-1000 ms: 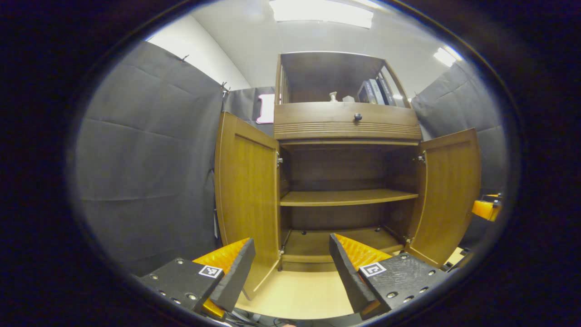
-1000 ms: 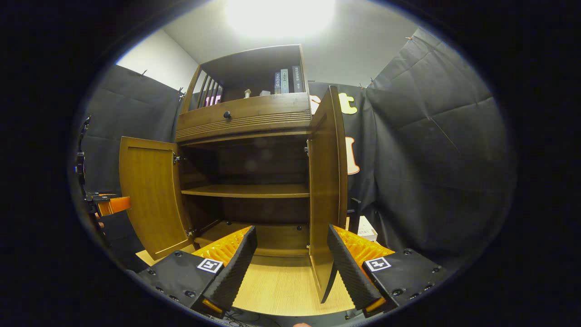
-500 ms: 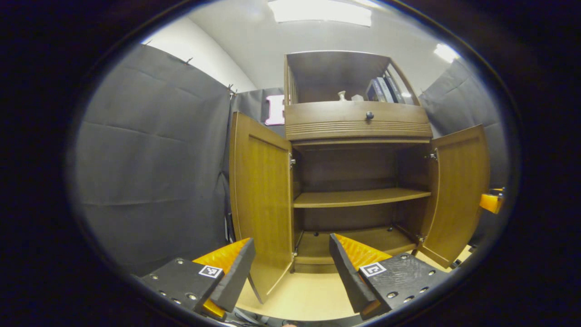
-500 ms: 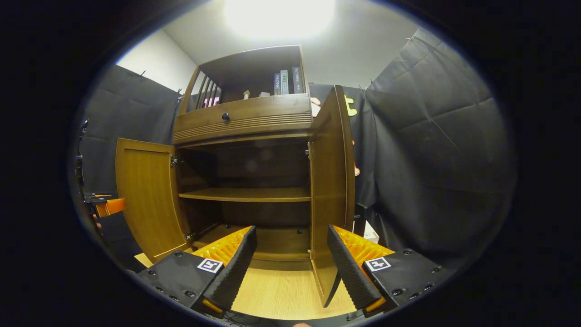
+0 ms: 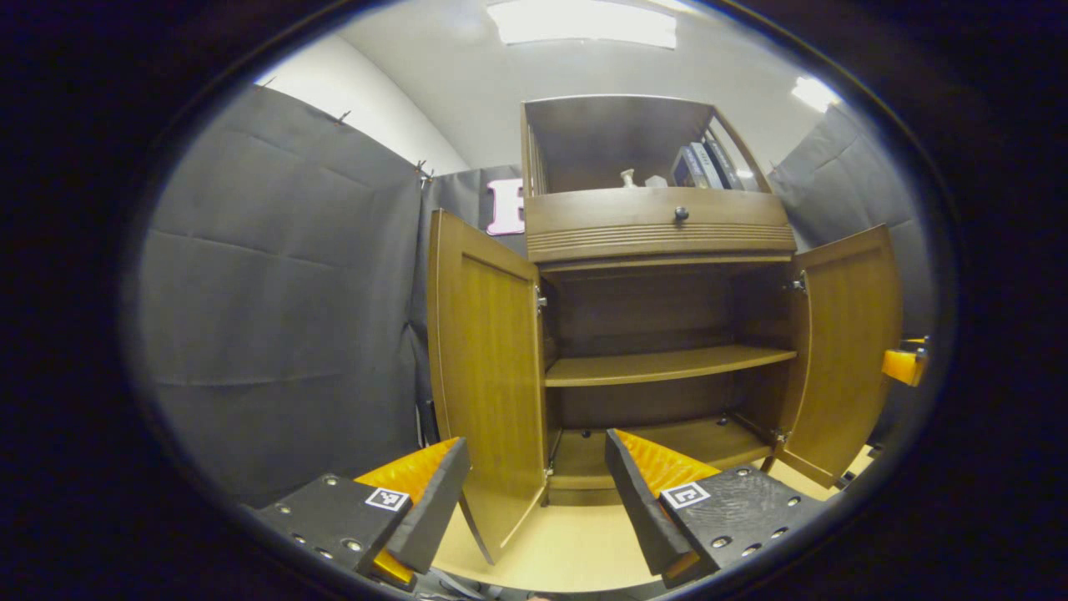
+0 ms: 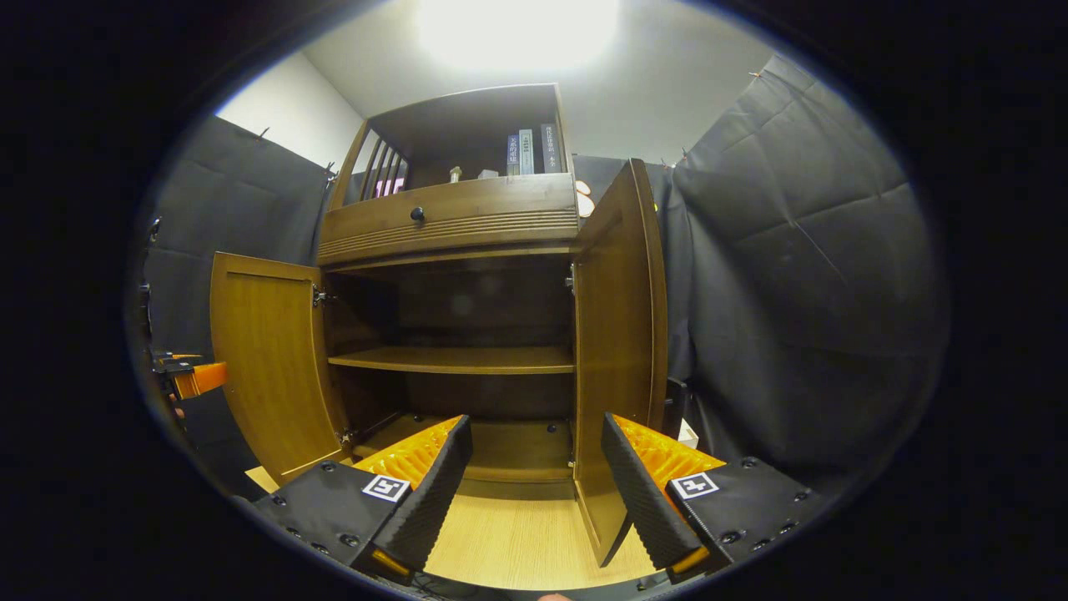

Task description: Open the right door of the double-door shoe cabinet with the right hand, and open the left door with the left hand.

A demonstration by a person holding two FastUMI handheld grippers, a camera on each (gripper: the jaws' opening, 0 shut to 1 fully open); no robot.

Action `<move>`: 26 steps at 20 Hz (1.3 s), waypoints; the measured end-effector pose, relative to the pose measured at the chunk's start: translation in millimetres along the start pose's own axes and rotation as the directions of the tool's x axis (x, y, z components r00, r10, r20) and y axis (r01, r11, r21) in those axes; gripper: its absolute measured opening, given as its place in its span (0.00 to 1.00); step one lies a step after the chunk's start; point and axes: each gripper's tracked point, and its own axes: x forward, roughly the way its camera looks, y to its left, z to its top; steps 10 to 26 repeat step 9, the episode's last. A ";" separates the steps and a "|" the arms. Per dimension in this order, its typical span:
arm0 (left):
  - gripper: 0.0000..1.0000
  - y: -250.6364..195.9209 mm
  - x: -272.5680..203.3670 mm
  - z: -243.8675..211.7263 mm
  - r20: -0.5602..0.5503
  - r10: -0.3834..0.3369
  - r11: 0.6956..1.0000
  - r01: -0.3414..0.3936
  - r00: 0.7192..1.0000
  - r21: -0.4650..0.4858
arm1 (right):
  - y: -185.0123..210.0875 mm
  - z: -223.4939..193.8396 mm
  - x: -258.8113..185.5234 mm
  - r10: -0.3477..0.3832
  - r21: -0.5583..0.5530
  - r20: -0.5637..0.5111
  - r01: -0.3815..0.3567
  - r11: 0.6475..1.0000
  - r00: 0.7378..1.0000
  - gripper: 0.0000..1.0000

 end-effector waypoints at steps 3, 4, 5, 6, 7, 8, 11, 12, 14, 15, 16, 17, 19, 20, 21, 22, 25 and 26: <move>0.95 0.6 -1.4 0.0 0.002 -0.002 1.000 0.002 1.000 0.003 | -0.1 0.5 -0.2 -0.006 -0.002 0.003 0.006 1.000 1.000 0.98; 0.95 0.7 -0.9 0.3 0.003 -0.003 1.000 0.003 1.000 0.006 | 0.7 0.0 -0.1 -0.007 -0.002 0.002 0.007 1.000 1.000 0.98; 0.95 0.7 -1.0 -0.3 0.002 -0.004 1.000 0.004 1.000 0.008 | 0.8 0.1 -0.1 -0.008 0.000 0.001 0.008 1.000 1.000 0.98; 0.95 0.4 -0.6 -1.2 0.001 -0.007 1.000 0.007 1.000 0.010 | 0.4 -0.2 -0.7 -0.009 0.001 0.002 0.009 1.000 1.000 0.98; 0.95 0.3 -0.1 -2.1 0.000 -0.010 1.000 0.010 1.000 0.012 | 0.6 1.1 -0.6 -0.011 0.001 0.003 0.011 1.000 1.000 0.98; 0.95 0.5 -0.2 -1.5 0.002 -0.011 1.000 0.011 1.000 0.014 | 1.0 0.8 -0.2 -0.012 -0.001 0.004 0.012 1.000 1.000 0.98; 0.95 0.3 0.5 -1.6 0.003 -0.015 1.000 0.015 1.000 0.015 | 0.7 0.9 0.0 -0.014 -0.004 0.004 0.014 1.000 1.000 0.98; 0.95 0.3 0.5 -1.6 0.003 -0.015 1.000 0.015 1.000 0.015 | 0.7 0.9 0.0 -0.014 -0.004 0.004 0.014 1.000 1.000 0.98; 0.95 0.3 0.5 -1.6 0.003 -0.015 1.000 0.015 1.000 0.015 | 0.7 0.9 0.0 -0.014 -0.004 0.004 0.014 1.000 1.000 0.98; 0.95 0.3 0.5 -1.6 0.003 -0.015 1.000 0.015 1.000 0.015 | 0.7 0.9 0.0 -0.014 -0.004 0.004 0.014 1.000 1.000 0.98; 0.95 0.3 0.5 -1.6 0.003 -0.015 1.000 0.015 1.000 0.015 | 0.7 0.9 0.0 -0.014 -0.004 0.004 0.014 1.000 1.000 0.98; 0.95 0.3 0.5 -1.6 0.003 -0.015 1.000 0.015 1.000 0.015 | 0.7 0.9 0.0 -0.014 -0.004 0.004 0.014 1.000 1.000 0.98; 0.95 0.3 0.5 -1.6 0.003 -0.015 1.000 0.015 1.000 0.015 | 0.7 0.9 0.0 -0.014 -0.004 0.004 0.014 1.000 1.000 0.98; 0.95 0.3 0.5 -1.6 0.003 -0.015 1.000 0.015 1.000 0.015 | 0.7 0.9 0.0 -0.014 -0.004 0.004 0.014 1.000 1.000 0.98; 0.95 0.3 0.5 -1.6 0.003 -0.015 1.000 0.015 1.000 0.015 | 0.7 0.9 0.0 -0.014 -0.004 0.004 0.014 1.000 1.000 0.98; 0.95 0.3 0.5 -1.6 0.003 -0.015 1.000 0.015 1.000 0.015 | 0.7 0.9 0.0 -0.014 -0.004 0.004 0.014 1.000 1.000 0.98; 0.95 0.3 0.5 -1.6 0.003 -0.015 1.000 0.015 1.000 0.015 | 0.7 0.9 0.0 -0.014 -0.004 0.004 0.014 1.000 1.000 0.98; 0.95 0.3 0.5 -1.6 0.003 -0.015 1.000 0.015 1.000 0.015 | 0.7 0.9 0.0 -0.014 -0.004 0.004 0.014 1.000 1.000 0.98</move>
